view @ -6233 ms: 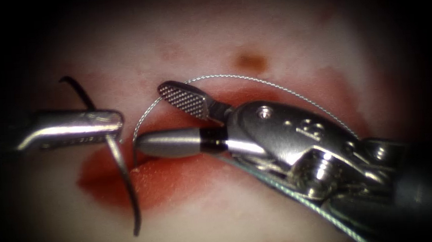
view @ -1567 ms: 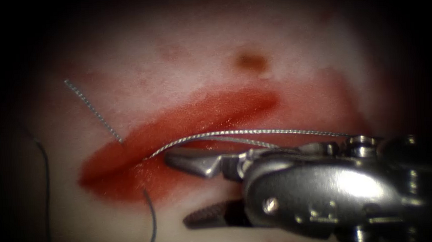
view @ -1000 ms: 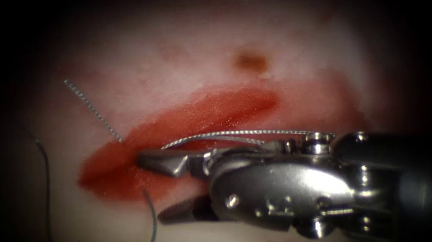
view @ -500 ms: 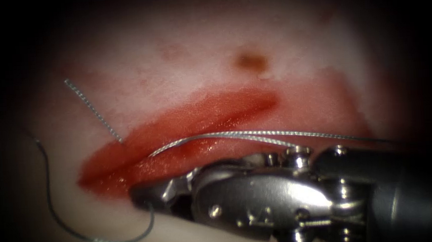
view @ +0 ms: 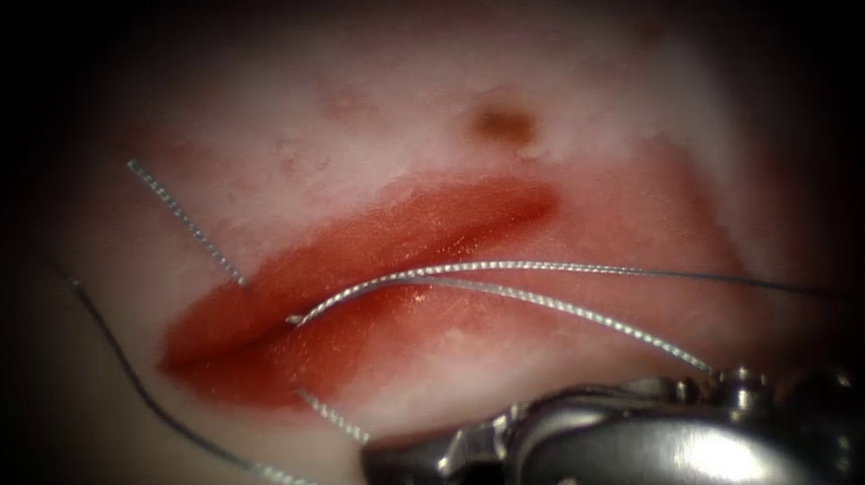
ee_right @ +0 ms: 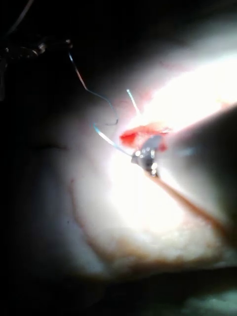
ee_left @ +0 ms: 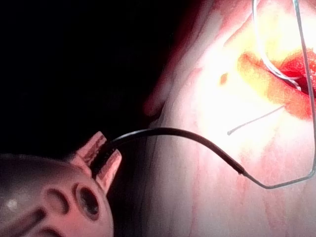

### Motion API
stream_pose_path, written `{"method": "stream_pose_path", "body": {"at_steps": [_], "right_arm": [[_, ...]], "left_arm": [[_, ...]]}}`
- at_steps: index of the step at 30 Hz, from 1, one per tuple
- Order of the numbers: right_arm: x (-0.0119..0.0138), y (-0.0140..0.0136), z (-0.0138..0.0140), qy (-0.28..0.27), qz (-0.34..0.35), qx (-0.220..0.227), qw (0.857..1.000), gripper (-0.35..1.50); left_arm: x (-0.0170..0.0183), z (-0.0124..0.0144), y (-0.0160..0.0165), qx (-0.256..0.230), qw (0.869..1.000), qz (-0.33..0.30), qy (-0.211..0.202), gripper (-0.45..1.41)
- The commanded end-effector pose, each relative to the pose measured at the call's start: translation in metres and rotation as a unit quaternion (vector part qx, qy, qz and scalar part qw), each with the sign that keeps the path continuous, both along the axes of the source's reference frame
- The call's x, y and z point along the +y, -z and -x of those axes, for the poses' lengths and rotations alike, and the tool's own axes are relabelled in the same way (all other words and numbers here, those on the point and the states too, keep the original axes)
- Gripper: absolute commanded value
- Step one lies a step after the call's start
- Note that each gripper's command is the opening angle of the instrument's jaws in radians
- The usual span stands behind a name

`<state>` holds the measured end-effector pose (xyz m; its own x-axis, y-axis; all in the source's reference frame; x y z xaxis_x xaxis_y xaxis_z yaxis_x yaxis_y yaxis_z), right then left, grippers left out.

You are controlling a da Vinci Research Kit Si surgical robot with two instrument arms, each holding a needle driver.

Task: Wound Closure
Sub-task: Pull the suture through with the right gripper.

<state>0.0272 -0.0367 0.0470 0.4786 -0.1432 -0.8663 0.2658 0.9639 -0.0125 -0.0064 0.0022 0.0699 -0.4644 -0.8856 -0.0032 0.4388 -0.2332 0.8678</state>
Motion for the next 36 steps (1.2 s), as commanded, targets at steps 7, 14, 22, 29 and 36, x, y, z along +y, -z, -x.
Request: {"method": "stream_pose_path", "body": {"at_steps": [7,14,22,29,36], "right_arm": [[-0.0008,0.0011,0.0073,-0.052,-0.077,-0.048,0.995,-0.35],[-0.0031,0.0039,0.0143,-0.158,-0.152,-0.147,0.964,-0.35],[-0.0050,0.0073,0.0191,-0.225,-0.191,-0.180,0.938,-0.35],[-0.0061,0.0091,0.0211,-0.269,-0.200,-0.195,0.922,-0.35],[-0.0059,0.0099,0.0212,-0.279,-0.228,-0.195,0.912,-0.35]], "left_arm": [[0.0012,0.0002,0.0004,-0.001,1.000,0.004,0.001,-0.45],[0.0012,0.0003,0.0004,-0.001,1.000,0.004,0.002,-0.45],[0.0013,0.0001,0.0006,-0.002,1.000,0.002,0.000,-0.45],[0.0013,0.0001,0.0010,-0.005,1.000,-0.001,-0.005,-0.45],[0.0010,0.0009,0.0009,-0.010,1.000,-0.001,-0.009,-0.45]]}}
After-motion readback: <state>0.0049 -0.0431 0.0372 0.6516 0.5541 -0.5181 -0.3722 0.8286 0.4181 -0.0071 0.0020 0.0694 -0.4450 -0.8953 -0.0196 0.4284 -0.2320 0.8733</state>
